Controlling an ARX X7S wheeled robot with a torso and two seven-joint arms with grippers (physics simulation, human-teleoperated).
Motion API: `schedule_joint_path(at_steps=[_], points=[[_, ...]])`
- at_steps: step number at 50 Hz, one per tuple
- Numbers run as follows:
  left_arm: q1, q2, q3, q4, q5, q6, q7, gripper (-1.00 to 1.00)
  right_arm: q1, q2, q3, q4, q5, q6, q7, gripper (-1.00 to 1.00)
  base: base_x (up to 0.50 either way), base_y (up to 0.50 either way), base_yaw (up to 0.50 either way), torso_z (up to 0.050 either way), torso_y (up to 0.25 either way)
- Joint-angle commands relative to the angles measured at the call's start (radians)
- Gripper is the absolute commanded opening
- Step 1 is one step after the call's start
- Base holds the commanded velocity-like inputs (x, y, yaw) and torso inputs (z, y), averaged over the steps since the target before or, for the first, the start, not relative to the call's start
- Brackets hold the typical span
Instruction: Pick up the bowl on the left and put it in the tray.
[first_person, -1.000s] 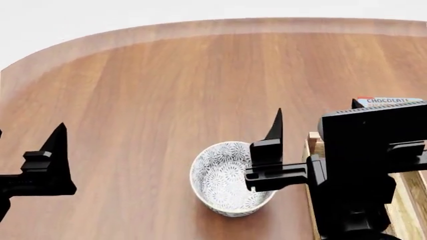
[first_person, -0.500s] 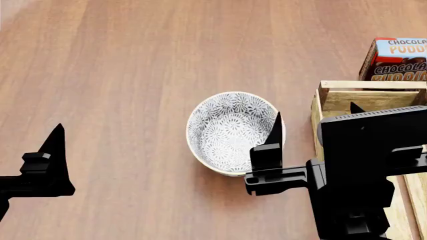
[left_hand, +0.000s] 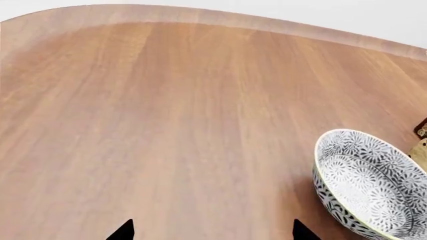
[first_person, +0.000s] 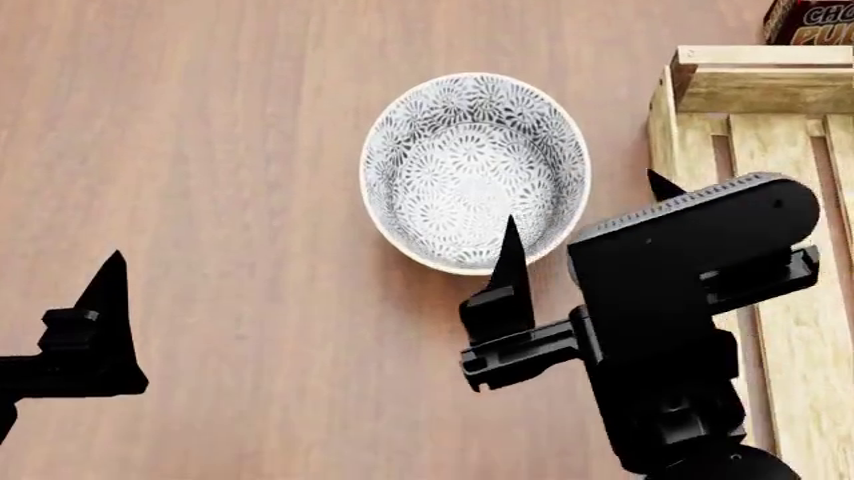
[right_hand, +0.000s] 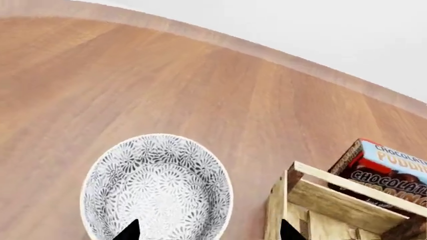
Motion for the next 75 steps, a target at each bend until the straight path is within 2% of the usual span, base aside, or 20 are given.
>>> schedule_joint_path(at_steps=[1, 3, 9, 17, 25, 37, 48, 49, 64, 75], points=[[0.008, 0.002, -0.001, -0.013, -0.007, 0.003, -0.006, 1.00, 0.101, 0.109, -0.239, 0.112, -0.060, -0.152, -0.231, 1.00, 0.00, 0.00, 0.00, 0.000, 0.000], [0.016, -0.002, 0.009, -0.015, 0.006, 0.015, 0.000, 1.00, 0.148, 0.098, -0.261, 0.158, -0.021, -0.075, -0.276, 1.00, 0.00, 0.00, 0.00, 0.000, 0.000], [0.023, -0.008, 0.029, -0.024, 0.026, 0.025, 0.003, 1.00, 0.219, 0.145, -0.439, 0.222, -0.127, -0.176, -0.389, 1.00, 0.00, 0.00, 0.00, 0.000, 0.000], [0.027, -0.012, 0.027, -0.025, 0.024, 0.031, 0.002, 1.00, 0.274, 0.117, -0.547, 0.352, -0.184, -0.198, -0.448, 1.00, 0.00, 0.00, 0.00, 0.000, 0.000], [0.035, -0.016, 0.027, -0.026, 0.025, 0.041, 0.003, 1.00, 0.333, 0.089, -0.642, 0.574, -0.284, -0.312, -0.482, 1.00, 0.00, 0.00, 0.00, 0.000, 0.000], [0.038, -0.019, 0.037, -0.033, 0.029, 0.052, 0.005, 1.00, 0.400, 0.020, -0.669, 0.869, -0.342, -0.488, -0.497, 1.00, 0.00, 0.00, 0.00, 0.000, 0.000], [0.042, -0.023, 0.040, -0.034, 0.025, 0.058, 0.006, 1.00, 0.403, -0.012, -0.694, 0.960, -0.371, -0.565, -0.487, 1.00, 0.00, 0.00, 0.00, 0.000, 0.000], [0.043, -0.024, 0.040, -0.033, 0.025, 0.059, 0.006, 1.00, 0.400, -0.013, -0.695, 0.964, -0.373, -0.574, -0.484, -1.00, 0.00, 0.00, 0.00, 0.000, 0.000], [0.044, -0.030, 0.040, -0.032, 0.019, 0.063, 0.000, 1.00, 0.406, 0.013, -0.666, 0.867, -0.369, -0.542, -0.456, -1.00, 0.00, 0.00, 0.00, 0.000, 0.000], [0.037, -0.035, 0.049, -0.027, 0.015, 0.060, -0.004, 1.00, 0.466, 0.078, -0.627, 0.663, -0.349, -0.414, -0.479, -1.00, 0.00, 0.00, 0.00, 0.000, 0.000]])
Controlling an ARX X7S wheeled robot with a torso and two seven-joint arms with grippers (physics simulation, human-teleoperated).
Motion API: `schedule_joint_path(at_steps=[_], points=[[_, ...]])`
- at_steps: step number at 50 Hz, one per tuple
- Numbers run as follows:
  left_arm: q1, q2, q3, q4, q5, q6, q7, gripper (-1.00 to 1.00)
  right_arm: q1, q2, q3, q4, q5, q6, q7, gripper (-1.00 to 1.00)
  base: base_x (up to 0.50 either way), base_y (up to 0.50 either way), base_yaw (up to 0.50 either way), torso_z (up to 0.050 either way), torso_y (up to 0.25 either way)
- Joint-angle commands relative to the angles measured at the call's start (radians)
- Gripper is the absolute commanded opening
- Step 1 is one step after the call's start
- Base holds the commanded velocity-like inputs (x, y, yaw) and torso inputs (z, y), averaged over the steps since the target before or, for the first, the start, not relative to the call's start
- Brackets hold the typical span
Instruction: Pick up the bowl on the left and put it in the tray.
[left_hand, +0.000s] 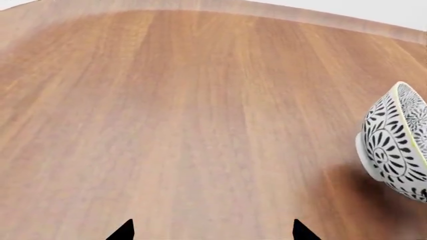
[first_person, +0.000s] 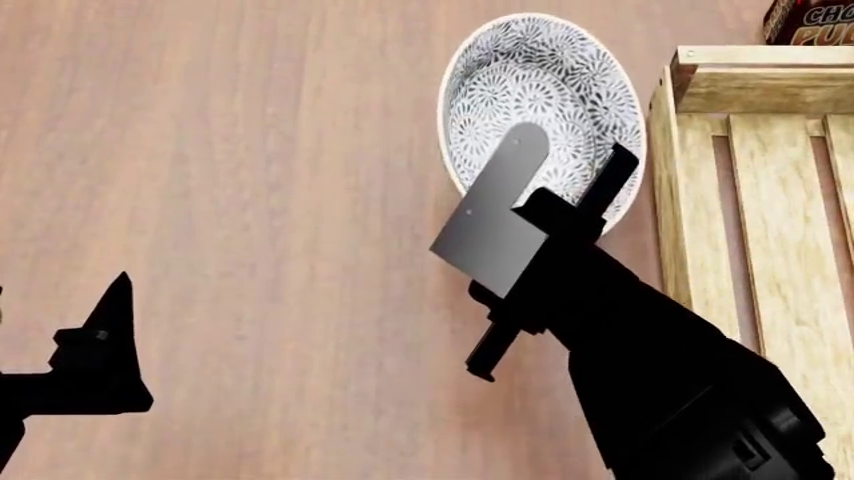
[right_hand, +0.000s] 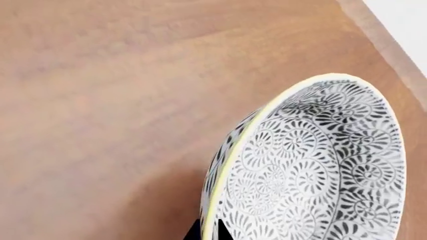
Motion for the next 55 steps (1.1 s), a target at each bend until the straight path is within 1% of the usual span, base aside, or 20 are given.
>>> schedule_joint_path(at_steps=[1, 7, 13, 19, 21, 22, 28, 31, 38, 45, 55], points=[[-0.004, -0.005, 0.007, 0.005, -0.005, -0.001, -0.004, 1.00, 0.056, 0.057, 0.040, -0.179, -0.001, 0.102, -0.012, -1.00, 0.00, 0.00, 0.00, 0.000, 0.000], [-0.006, -0.008, 0.008, 0.007, -0.007, -0.001, -0.007, 1.00, 0.089, 0.090, 0.058, -0.265, 0.003, 0.150, -0.024, -1.00, 0.00, 0.00, 0.00, 0.000, 0.000], [-0.005, -0.011, 0.006, 0.013, -0.013, -0.001, -0.010, 1.00, 0.123, 0.137, 0.101, -0.390, 0.028, 0.244, -0.035, -1.00, 0.00, 0.00, 0.00, 0.000, 0.000], [0.006, -0.013, 0.004, 0.015, -0.015, 0.007, -0.008, 1.00, 0.131, 0.220, 0.141, -0.485, 0.029, 0.296, -0.031, -1.00, 0.00, 0.00, 0.00, 0.000, 0.000], [0.008, -0.013, 0.003, 0.014, -0.016, 0.010, -0.007, 1.00, 0.116, 0.236, 0.171, -0.501, 0.045, 0.311, -0.019, -1.00, 0.00, 0.00, 0.00, 0.000, 0.000], [0.008, -0.012, 0.005, 0.011, -0.014, 0.014, -0.005, 1.00, 0.090, 0.265, 0.179, -0.520, 0.047, 0.301, -0.013, -1.00, 0.00, 0.00, 0.00, 0.000, 0.000], [0.012, -0.007, 0.004, -0.001, -0.022, 0.016, -0.003, 1.00, 0.016, 0.327, 0.208, -0.504, 0.044, 0.271, 0.024, -1.00, 0.00, 0.00, 0.00, 0.000, 0.000], [0.011, -0.007, 0.005, -0.013, -0.016, 0.023, -0.002, 1.00, -0.036, 0.370, 0.206, -0.480, 0.035, 0.236, 0.036, -1.00, 0.00, 0.00, 0.00, 0.000, 0.000], [0.006, -0.007, 0.017, -0.008, -0.016, 0.020, -0.007, 1.00, -0.080, 0.420, 0.188, -0.409, -0.006, 0.216, 0.062, -1.00, 0.00, 0.00, 0.00, 0.000, 0.000], [0.006, -0.007, 0.021, -0.010, -0.018, 0.021, -0.009, 1.00, -0.081, 0.447, 0.181, -0.372, -0.011, 0.232, 0.045, -1.00, 0.00, 0.00, 0.00, 0.000, 0.000], [0.004, -0.012, 0.025, -0.008, -0.021, 0.018, -0.017, 1.00, -0.147, 0.472, 0.131, -0.300, -0.041, 0.208, 0.054, -1.00, 0.00, 0.00, 0.00, 0.000, 0.000]])
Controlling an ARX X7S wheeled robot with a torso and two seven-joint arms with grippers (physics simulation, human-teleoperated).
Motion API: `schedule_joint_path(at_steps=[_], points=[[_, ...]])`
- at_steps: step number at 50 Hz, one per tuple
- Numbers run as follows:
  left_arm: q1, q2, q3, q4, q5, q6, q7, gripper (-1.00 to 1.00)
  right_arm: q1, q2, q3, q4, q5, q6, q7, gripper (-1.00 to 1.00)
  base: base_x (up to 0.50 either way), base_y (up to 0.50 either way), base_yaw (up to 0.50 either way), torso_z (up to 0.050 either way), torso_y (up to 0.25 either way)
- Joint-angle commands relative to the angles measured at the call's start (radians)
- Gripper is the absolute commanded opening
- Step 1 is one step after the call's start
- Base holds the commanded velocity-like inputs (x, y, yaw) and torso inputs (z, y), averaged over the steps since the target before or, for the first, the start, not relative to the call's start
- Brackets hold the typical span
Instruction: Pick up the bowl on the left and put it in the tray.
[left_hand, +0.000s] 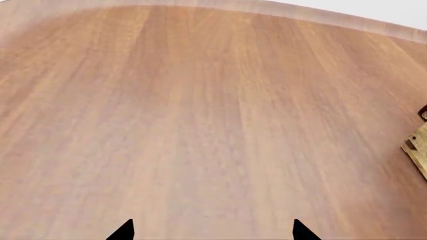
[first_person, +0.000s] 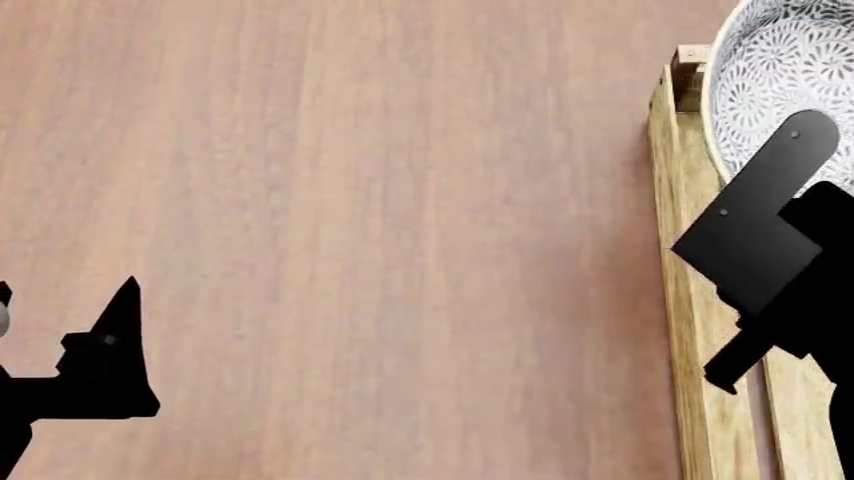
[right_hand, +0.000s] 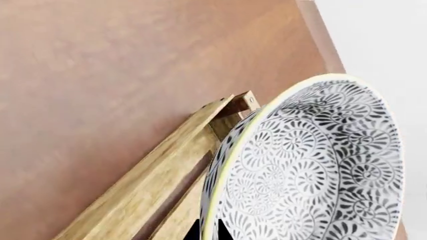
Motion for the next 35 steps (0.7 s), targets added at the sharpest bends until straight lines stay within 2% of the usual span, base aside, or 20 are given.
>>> schedule_joint_path(at_steps=[1, 16, 35], points=[[-0.002, -0.002, 0.007, 0.001, -0.003, -0.001, -0.007, 1.00, -0.057, 0.044, -0.028, 0.055, -0.050, -0.015, 0.011, -1.00, 0.00, 0.00, 0.00, 0.000, 0.000], [-0.003, -0.006, 0.015, -0.001, -0.004, 0.002, -0.011, 1.00, -0.080, 0.046, -0.072, 0.138, -0.087, -0.033, 0.009, -1.00, 0.00, 0.00, 0.00, 0.000, 0.000], [-0.004, -0.013, 0.021, -0.003, -0.005, 0.006, -0.020, 1.00, -0.117, -0.028, -0.110, 0.266, -0.085, -0.129, 0.010, -1.00, 0.00, 0.00, 0.00, 0.000, 0.001]])
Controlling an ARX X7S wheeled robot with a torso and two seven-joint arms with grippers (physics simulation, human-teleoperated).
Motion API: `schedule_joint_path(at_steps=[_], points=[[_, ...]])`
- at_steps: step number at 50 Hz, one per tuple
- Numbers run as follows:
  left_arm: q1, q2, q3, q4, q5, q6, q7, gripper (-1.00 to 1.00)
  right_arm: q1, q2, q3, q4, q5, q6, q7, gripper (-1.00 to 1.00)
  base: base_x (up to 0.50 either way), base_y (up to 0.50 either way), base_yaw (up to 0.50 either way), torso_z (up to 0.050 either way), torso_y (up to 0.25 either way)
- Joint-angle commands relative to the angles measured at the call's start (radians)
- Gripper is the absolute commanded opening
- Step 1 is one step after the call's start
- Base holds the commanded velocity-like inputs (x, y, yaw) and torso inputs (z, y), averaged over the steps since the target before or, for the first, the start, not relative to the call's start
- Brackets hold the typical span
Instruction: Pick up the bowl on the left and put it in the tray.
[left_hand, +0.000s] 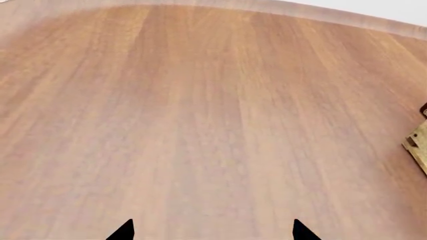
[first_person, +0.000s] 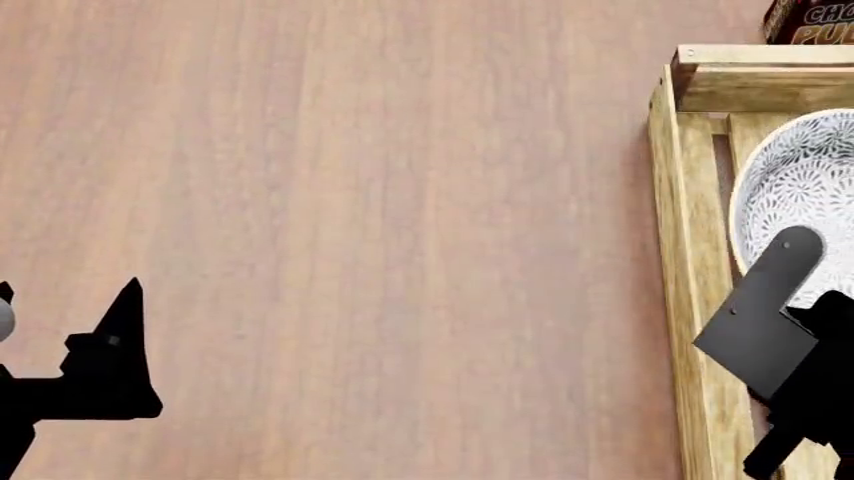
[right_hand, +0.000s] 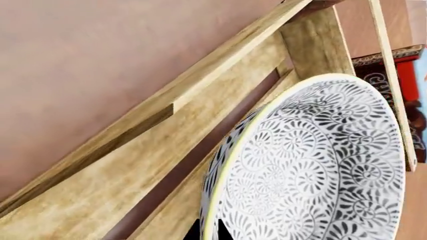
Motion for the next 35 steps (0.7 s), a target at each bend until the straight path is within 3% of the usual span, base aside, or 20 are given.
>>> schedule_joint_path(at_steps=[1, 13, 20, 21, 35], points=[[0.000, -0.004, 0.005, -0.002, 0.001, 0.003, -0.004, 1.00, -0.010, -0.032, -0.017, 0.075, -0.036, -0.054, 0.005, -1.00, 0.00, 0.00, 0.00, 0.000, 0.000], [0.000, -0.007, 0.009, -0.003, -0.001, 0.004, -0.011, 1.00, 0.017, -0.095, -0.049, 0.226, -0.052, -0.126, -0.021, -1.00, 0.00, 0.00, 0.00, 0.000, 0.000], [-0.001, -0.009, 0.012, -0.005, -0.003, 0.005, -0.013, 1.00, 0.021, -0.091, -0.047, 0.205, -0.052, -0.099, -0.025, -1.00, 0.00, 0.00, 0.00, 0.000, -0.005], [0.000, -0.009, 0.013, -0.004, -0.003, 0.005, -0.012, 1.00, 0.014, -0.089, -0.046, 0.203, -0.052, -0.105, -0.019, 1.00, 0.00, 0.00, 0.00, 0.000, -0.011], [-0.003, -0.014, 0.017, 0.000, -0.009, 0.005, -0.018, 1.00, 0.014, -0.077, -0.045, 0.178, -0.054, -0.093, -0.023, 1.00, 0.00, 0.00, 0.00, 0.000, -0.001]])
